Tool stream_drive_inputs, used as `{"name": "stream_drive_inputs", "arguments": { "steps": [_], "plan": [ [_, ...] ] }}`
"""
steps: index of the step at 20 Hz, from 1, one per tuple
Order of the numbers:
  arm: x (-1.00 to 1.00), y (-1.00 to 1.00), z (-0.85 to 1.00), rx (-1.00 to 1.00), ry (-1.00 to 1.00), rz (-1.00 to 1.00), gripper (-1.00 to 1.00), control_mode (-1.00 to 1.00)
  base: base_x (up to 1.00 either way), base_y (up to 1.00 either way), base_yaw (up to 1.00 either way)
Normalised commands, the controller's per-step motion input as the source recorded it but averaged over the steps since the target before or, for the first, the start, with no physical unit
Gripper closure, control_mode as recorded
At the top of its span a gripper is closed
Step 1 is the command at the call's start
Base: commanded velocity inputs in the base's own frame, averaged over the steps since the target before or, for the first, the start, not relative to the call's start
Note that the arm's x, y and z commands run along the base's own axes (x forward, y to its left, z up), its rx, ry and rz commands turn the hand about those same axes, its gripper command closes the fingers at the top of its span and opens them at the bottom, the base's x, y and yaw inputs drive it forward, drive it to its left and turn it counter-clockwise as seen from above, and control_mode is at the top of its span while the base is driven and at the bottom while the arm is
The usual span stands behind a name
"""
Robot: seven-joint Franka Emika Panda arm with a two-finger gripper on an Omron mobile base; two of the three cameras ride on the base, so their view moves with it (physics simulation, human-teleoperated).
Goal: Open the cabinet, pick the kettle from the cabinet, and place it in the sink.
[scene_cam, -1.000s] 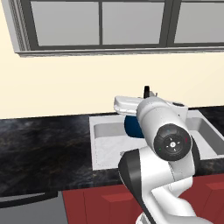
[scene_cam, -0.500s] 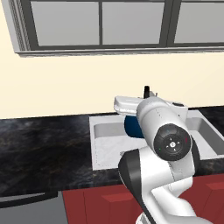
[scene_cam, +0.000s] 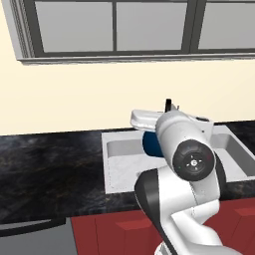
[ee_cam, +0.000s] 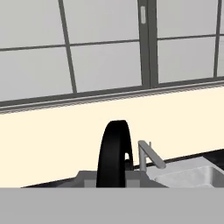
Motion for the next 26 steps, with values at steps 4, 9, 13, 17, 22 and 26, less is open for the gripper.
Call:
{"name": "stream_drive_inputs", "arguments": {
  "steps": [4,9,13,17,22,26],
  "plan": [
    [0.41,-0.14,-0.13,0.0,0.21,-0.21,1.0,-1.0,0.0,0.0,0.0],
    [0.46,-0.16,-0.18,0.0,0.2,-0.2,1.0,-1.0,0.0,0.0,0.0],
    [0.45,-0.17,-0.33,-0.03,0.1,-0.15,1.0,-1.0,0.0,0.0,0.0],
    [0.4,-0.1,-0.44,-0.16,0.01,-0.07,1.0,-1.0,0.0,0.0,0.0],
    [0.15,-0.03,-0.54,-0.3,-0.1,0.0,1.0,-1.0,0.0,0.0,0.0],
    [0.26,-0.1,-0.43,-0.24,-0.01,0.0,1.0,-1.0,0.0,0.0,0.0]
  ]
}}
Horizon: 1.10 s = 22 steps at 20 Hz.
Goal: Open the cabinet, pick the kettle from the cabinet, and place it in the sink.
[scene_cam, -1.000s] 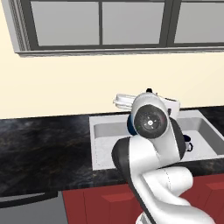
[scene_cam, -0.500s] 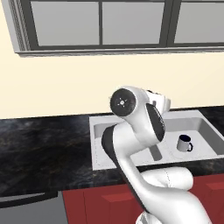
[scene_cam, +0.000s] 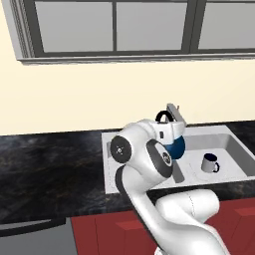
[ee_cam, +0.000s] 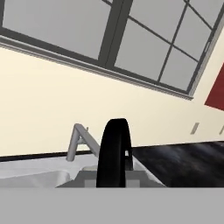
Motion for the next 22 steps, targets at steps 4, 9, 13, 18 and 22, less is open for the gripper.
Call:
{"name": "stream_drive_inputs", "arguments": {
  "steps": [4,9,13,18,22],
  "plan": [
    [0.37,-0.1,-0.37,-0.04,0.12,0.0,1.0,-1.0,0.0,0.0,0.0],
    [0.45,-0.06,-0.28,0.05,0.34,0.0,1.0,-1.0,0.0,0.0,0.0],
    [0.46,-0.02,-0.25,0.1,0.24,0.04,1.0,-1.0,0.0,0.0,0.0],
    [0.45,-0.01,-0.24,0.07,0.2,0.04,1.0,-1.0,0.0,0.0,0.0],
    [0.28,-0.07,-0.4,0.07,0.03,0.12,1.0,-1.0,0.0,0.0,0.0]
  ]
}}
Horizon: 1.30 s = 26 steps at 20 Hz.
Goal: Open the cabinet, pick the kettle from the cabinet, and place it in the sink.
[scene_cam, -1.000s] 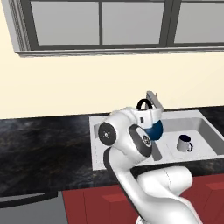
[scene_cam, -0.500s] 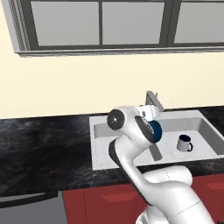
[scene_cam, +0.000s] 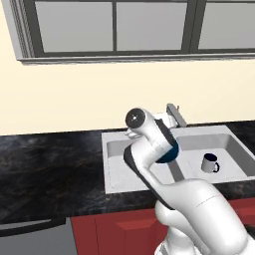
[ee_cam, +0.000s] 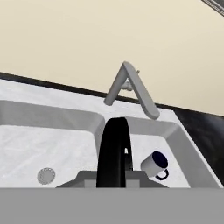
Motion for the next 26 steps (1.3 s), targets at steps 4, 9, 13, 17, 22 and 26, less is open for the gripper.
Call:
{"name": "stream_drive_inputs", "arguments": {
  "steps": [4,9,13,17,22,26],
  "plan": [
    [0.14,-0.11,-0.46,0.14,-0.02,0.13,1.0,-1.0,0.0,0.0,0.0],
    [0.08,-0.13,-0.4,0.19,-0.16,0.09,1.0,-1.0,0.0,0.0,0.0],
    [0.09,-0.13,-0.24,0.13,-0.33,0.07,1.0,-1.0,0.0,0.0,0.0],
    [0.09,-0.05,-0.27,0.11,-0.33,0.01,1.0,-1.0,0.0,0.0,0.0],
    [0.28,-0.06,-0.19,0.15,-0.05,-0.04,1.0,-1.0,0.0,0.0,0.0],
    [0.23,-0.06,-0.07,0.17,0.02,-0.1,1.0,-1.0,0.0,0.0,0.0]
  ]
}}
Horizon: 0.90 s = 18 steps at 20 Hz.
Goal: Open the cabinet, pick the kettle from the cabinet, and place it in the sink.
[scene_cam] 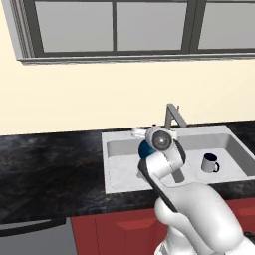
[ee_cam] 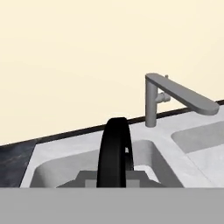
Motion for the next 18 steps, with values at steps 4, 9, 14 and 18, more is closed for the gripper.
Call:
{"name": "stream_drive_inputs", "arguments": {
  "steps": [4,9,14,18],
  "plan": [
    [0.15,-0.04,-0.15,0.11,0.01,-0.11,1.0,-1.0,0.0,0.0,0.0],
    [0.13,-0.1,-0.2,0.06,0.0,-0.12,1.0,-1.0,0.0,0.0,0.0],
    [0.09,-0.14,-0.18,0.01,0.0,-0.13,1.0,-1.0,0.0,0.0,0.0],
    [0.08,-0.2,-0.14,0.0,0.0,-0.15,1.0,-1.0,0.0,0.0,0.0]
  ]
}}
